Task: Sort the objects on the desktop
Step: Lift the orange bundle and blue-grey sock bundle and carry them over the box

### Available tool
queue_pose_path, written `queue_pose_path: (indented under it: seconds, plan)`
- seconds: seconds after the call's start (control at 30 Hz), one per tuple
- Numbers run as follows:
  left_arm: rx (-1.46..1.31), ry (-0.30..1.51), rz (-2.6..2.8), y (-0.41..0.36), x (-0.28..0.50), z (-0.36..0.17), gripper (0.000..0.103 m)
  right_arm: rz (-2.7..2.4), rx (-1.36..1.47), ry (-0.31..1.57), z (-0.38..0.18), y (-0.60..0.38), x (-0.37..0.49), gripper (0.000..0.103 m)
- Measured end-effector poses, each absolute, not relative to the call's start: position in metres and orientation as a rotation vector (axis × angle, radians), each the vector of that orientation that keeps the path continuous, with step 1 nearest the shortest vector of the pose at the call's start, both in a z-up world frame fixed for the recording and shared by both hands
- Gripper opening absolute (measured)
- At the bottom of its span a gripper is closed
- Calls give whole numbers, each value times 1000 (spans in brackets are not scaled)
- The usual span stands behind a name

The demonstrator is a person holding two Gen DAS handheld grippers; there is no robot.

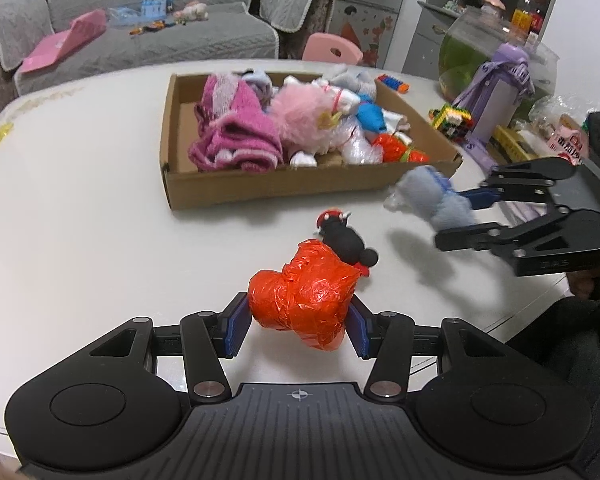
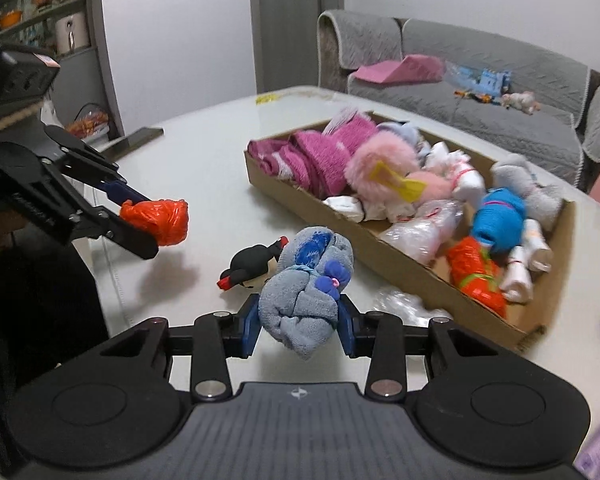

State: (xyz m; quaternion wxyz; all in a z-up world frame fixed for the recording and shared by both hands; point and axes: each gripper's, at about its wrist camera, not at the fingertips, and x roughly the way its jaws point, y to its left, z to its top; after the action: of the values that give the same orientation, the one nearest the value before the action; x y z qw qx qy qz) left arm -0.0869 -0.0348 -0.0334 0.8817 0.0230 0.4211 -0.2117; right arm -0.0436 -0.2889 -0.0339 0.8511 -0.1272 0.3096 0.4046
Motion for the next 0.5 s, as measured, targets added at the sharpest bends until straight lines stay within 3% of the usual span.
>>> queue_pose_path:
  seconds: [0.5]
  plan:
    - [108, 734, -430, -36, -59, 48, 57, 734, -249, 528, 44, -344, -19, 36]
